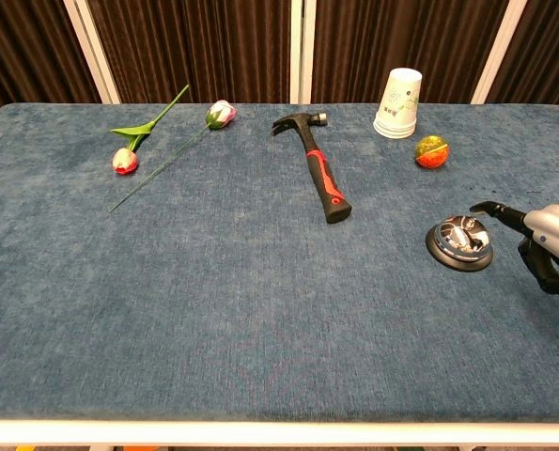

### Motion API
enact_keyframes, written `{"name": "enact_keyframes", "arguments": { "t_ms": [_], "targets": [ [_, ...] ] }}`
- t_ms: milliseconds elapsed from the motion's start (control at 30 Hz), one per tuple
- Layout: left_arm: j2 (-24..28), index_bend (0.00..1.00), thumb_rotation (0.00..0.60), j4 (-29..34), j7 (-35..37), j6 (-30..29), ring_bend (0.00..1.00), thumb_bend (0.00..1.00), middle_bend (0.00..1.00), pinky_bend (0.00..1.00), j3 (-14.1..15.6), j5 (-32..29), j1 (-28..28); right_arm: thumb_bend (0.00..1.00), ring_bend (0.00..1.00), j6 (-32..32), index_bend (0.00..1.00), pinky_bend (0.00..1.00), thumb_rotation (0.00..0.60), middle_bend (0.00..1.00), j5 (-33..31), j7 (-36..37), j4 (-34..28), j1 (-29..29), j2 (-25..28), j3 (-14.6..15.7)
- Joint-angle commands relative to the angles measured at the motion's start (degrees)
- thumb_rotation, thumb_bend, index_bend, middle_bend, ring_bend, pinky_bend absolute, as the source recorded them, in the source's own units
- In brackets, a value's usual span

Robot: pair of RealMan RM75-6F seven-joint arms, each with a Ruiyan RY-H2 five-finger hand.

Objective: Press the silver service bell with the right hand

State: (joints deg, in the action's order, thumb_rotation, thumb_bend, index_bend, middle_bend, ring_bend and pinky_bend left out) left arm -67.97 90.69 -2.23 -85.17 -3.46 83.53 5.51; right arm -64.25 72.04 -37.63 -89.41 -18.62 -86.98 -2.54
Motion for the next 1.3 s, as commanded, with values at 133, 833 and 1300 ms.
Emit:
{"name": "enact_keyframes", "arguments": {
  "t_ms": [133,833,1300],
  "targets": [
    [-0.02,0.09,0.600,-0.18,0.33,-0.01,0.00,0.11,0.05,0.15,0.01,-0.03,-0.09,1.00,0.76,0.27,0.00,0.67,0.600,0.86,-1.63,-1.72,0.38,-0.31,-0.84,0.75],
    [-0.01,0.09,0.600,0.10,-0.19,0.13,0.00,0.11,0.05,0.15,-0.02,0.08,0.04,1.00,0.76,0.73,0.00,0.67,0.600,0.87,-3.16,0.30,0.97,-1.01,-0.58,1.72],
    [-0.21,0.09,0.600,0.01,-0.24,0.05,0.00,0.11,0.05,0.15,0.04,0.31,0.03,1.00,0.76,-0.95,0.00,0.67,0.600,0.86,-2.09,1.35,0.60,-0.83,-0.11,2.03]
  ]
}}
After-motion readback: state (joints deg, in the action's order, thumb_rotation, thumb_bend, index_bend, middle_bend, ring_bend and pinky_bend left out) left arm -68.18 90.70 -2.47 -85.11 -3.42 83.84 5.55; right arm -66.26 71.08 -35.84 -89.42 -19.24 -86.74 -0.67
